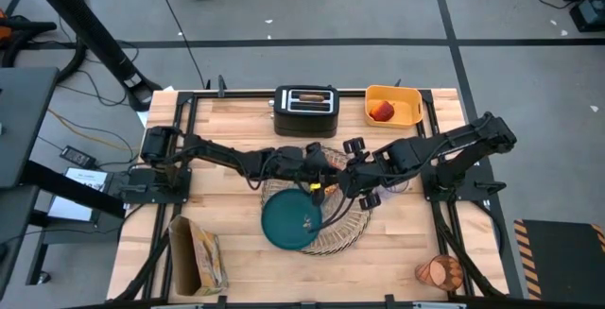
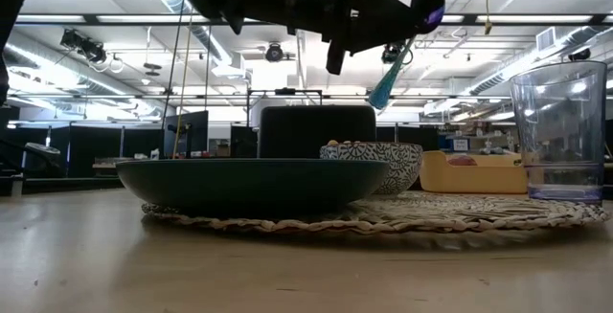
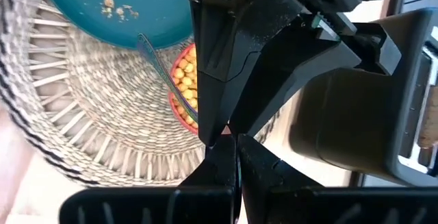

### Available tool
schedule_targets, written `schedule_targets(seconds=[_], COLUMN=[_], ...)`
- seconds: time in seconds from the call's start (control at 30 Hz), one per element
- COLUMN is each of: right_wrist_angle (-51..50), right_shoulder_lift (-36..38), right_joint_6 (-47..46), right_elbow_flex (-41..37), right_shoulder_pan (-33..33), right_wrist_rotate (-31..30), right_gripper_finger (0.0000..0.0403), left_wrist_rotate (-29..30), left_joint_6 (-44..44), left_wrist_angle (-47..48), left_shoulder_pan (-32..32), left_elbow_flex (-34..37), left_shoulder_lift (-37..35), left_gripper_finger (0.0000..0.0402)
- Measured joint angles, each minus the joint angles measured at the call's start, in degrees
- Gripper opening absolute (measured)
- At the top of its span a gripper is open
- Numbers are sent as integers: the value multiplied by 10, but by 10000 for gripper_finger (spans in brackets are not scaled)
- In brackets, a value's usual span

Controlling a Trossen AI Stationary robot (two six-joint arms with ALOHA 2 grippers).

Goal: Arrange a breakfast setting
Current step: Put the blue spoon on the brown table mat to the right side of the red bowl

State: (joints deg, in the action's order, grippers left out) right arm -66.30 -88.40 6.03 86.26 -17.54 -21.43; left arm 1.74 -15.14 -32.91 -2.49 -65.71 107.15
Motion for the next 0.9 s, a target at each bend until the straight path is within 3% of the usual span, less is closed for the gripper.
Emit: schedule_targets(seconds=[0.2,0.4,0.5,0.7,0.9], right_wrist_angle=[23,41,38,45,-37], right_shoulder_lift=[0,0,0,0,4], right_joint_6=[3,3,-4,-50,-132], right_elbow_flex=[0,0,0,1,65], right_shoulder_pan=[0,0,1,-4,-30], right_wrist_rotate=[-8,-14,-25,-4,-95], right_gripper_finger=[8,9,16,70,130], left_wrist_rotate=[0,5,8,7,70], left_joint_6=[27,20,18,20,20], left_wrist_angle=[-12,-11,-12,-9,-2], left_shoulder_pan=[1,0,1,0,0], left_elbow_flex=[0,0,0,0,5], left_shoulder_lift=[0,0,0,-2,-37], left_gripper_finger=[87,29,23,21,21])
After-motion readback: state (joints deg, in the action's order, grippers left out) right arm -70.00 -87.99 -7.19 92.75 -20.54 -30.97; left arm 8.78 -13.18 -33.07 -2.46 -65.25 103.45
